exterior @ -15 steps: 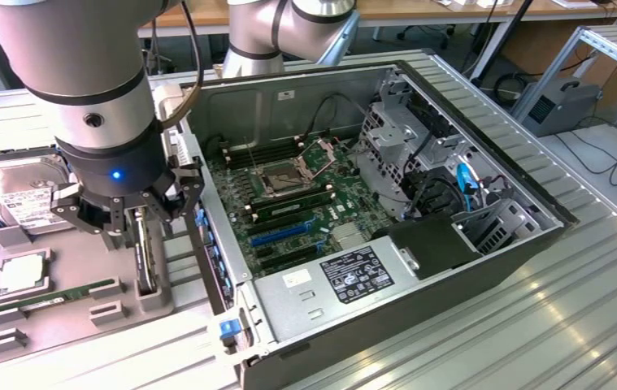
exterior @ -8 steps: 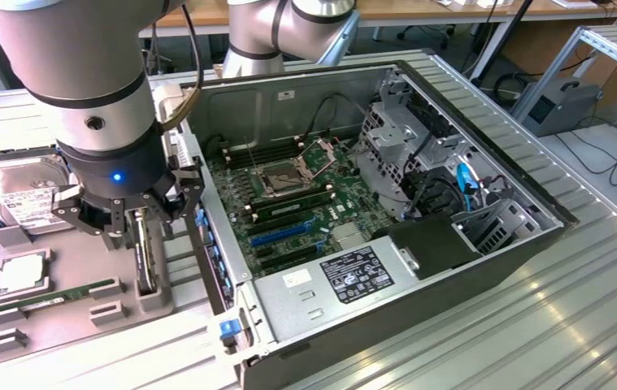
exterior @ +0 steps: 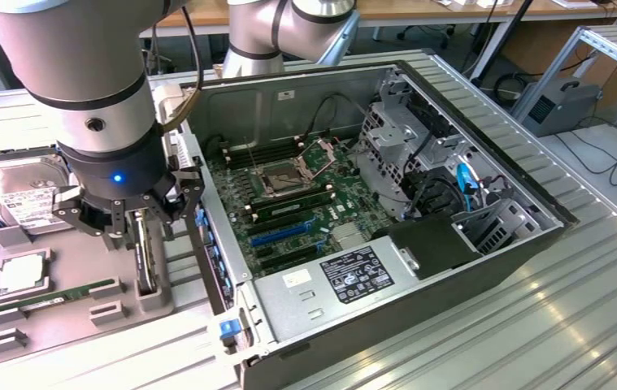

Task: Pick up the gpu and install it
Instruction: 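Pick up the gpu and move the gpu toward the slot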

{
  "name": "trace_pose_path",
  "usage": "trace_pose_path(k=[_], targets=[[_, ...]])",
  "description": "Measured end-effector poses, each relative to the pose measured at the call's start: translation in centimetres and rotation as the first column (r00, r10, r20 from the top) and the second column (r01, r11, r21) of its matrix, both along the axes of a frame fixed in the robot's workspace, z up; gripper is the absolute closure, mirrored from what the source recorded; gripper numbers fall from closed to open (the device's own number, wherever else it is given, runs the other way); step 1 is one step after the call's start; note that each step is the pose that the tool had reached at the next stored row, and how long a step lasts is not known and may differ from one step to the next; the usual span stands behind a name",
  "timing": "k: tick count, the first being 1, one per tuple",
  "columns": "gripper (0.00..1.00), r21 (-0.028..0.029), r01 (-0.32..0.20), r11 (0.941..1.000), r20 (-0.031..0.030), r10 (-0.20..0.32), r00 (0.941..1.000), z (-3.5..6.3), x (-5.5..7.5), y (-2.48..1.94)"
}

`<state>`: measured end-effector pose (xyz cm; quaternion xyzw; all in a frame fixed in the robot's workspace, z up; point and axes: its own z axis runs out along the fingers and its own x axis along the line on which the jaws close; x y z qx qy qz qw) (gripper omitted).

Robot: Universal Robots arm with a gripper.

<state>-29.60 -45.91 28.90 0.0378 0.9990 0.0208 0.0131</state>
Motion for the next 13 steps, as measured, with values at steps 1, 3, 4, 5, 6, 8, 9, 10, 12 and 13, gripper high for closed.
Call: trace_pose_path(k=[1, 3, 4, 5, 6, 8, 9, 10, 12, 13], targets=[[0.52, -0.0001, 0.0, 1.0, 0.0001, 0.0, 1.0, -0.02, 0.0, 0.0], [0.52, -0.0004, 0.0, 1.0, 0.0, 0.0, 1.0, -0.05, 0.0, 0.0], [0.52, -0.0007, 0.0, 1.0, 0.0, 0.0, 1.0, -0.06, 0.0, 0.0], [0.52, -0.0008, 0.0, 1.0, 0.0, 0.0, 1.0, -0.09, 0.0, 0.0], [0.52, -0.0008, 0.0, 1.0, 0.0, 0.0, 1.0, -0.1, 0.0, 0.0], [0.52, -0.0009, 0.0, 1.0, 0.0, 0.0, 1.0, -0.14, 0.0, 0.0], [0.52, -0.0009, 0.0, 1.0, 0.0, 0.0, 1.0, -0.16, -0.01, 0.0], [0.52, -0.001, 0.0, 1.0, 0.0, 0.0, 1.0, -0.17, -0.01, 0.0], [0.52, -0.001, 0.0, 1.0, 0.0, 0.0, 1.0, -0.21, -0.01, 0.0], [0.52, -0.001, 0.0, 1.0, 0.0, 0.0, 1.0, -0.23, -0.01, 0.0]])
